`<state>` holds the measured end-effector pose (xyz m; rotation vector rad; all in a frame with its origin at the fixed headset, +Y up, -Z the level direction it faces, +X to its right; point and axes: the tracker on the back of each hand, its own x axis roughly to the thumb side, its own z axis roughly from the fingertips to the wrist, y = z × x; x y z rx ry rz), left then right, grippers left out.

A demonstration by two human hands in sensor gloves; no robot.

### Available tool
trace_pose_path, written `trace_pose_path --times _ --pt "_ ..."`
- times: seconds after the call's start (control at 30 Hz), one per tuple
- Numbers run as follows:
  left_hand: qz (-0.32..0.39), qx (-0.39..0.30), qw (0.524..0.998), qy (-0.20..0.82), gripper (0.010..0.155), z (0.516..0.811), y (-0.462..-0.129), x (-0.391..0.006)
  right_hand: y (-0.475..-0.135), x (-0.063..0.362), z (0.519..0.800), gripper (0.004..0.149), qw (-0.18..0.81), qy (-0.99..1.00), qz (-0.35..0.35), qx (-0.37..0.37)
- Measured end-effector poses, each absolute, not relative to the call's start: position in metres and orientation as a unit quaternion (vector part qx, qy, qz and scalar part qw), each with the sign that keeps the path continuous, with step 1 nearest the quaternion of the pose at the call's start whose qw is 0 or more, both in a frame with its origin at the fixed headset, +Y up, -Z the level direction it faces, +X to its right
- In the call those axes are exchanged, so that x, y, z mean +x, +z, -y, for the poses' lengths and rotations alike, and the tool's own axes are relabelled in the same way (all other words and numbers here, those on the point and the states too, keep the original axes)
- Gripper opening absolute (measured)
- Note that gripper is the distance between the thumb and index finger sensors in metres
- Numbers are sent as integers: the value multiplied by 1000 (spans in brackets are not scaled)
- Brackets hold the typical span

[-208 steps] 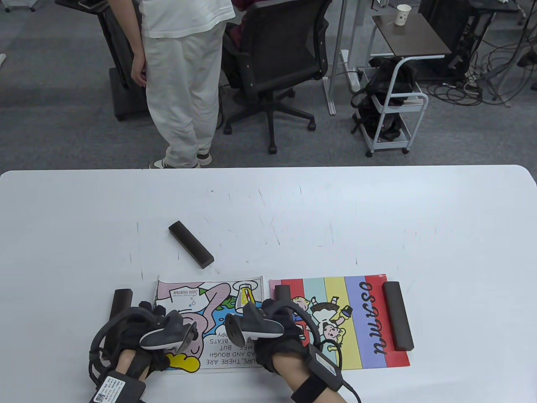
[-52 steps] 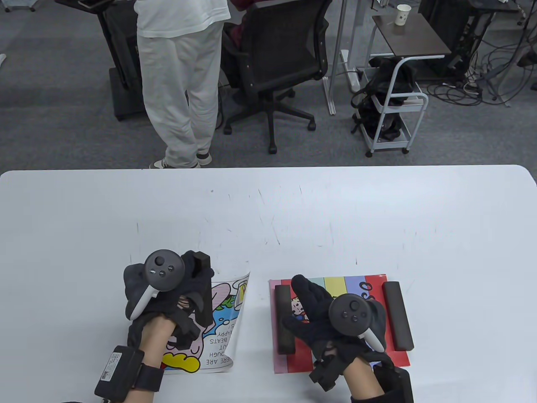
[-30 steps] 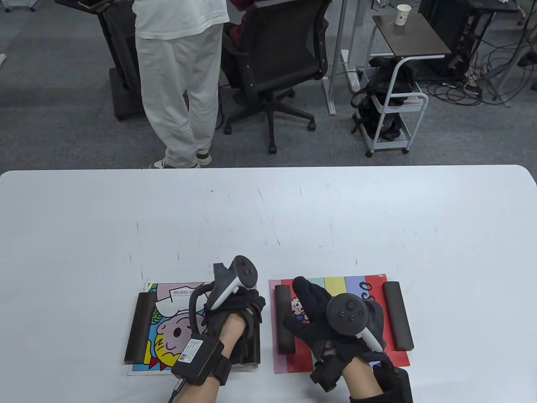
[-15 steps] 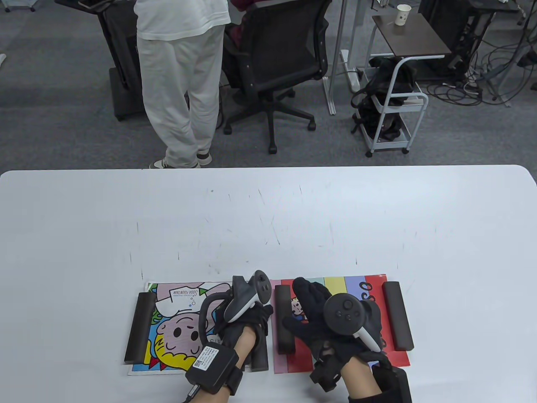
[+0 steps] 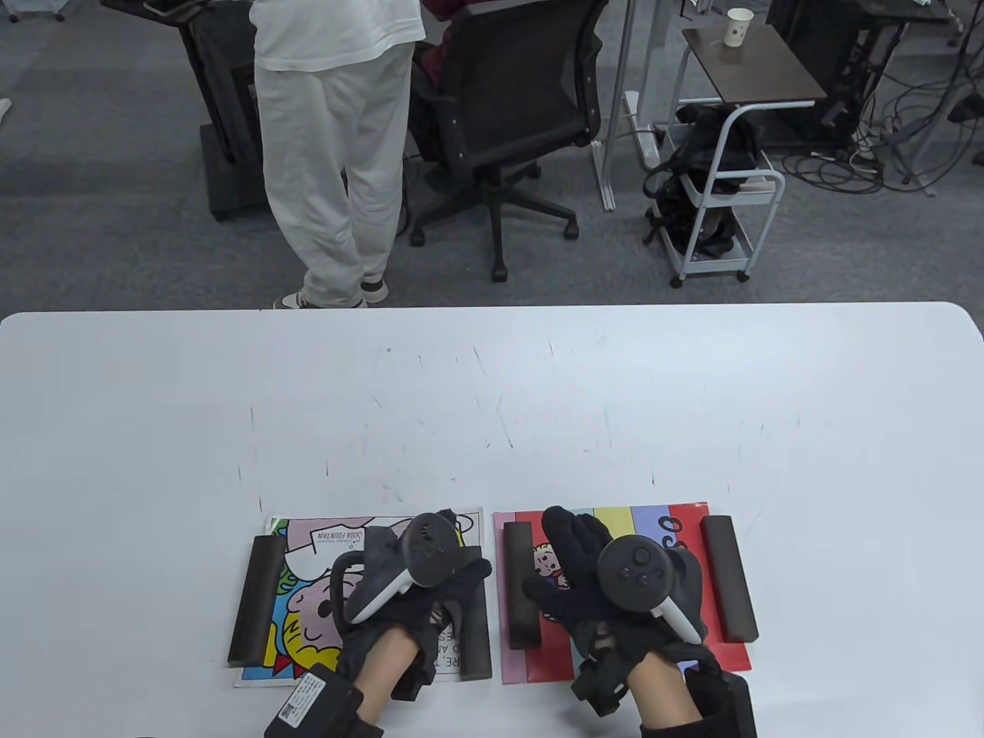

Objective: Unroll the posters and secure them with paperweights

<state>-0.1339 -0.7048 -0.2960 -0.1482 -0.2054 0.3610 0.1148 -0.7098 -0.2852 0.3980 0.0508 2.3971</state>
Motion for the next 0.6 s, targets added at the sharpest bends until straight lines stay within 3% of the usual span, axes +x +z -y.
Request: trace_pose_path --times 0.3,0.6 --pt "176 -5 918 354 83 710 -283 -169 -286 117 712 84 349 925 -28 148" --pt "187 -26 897 400 84 734 -283 -172 -287 118 713 84 348 926 -35 142"
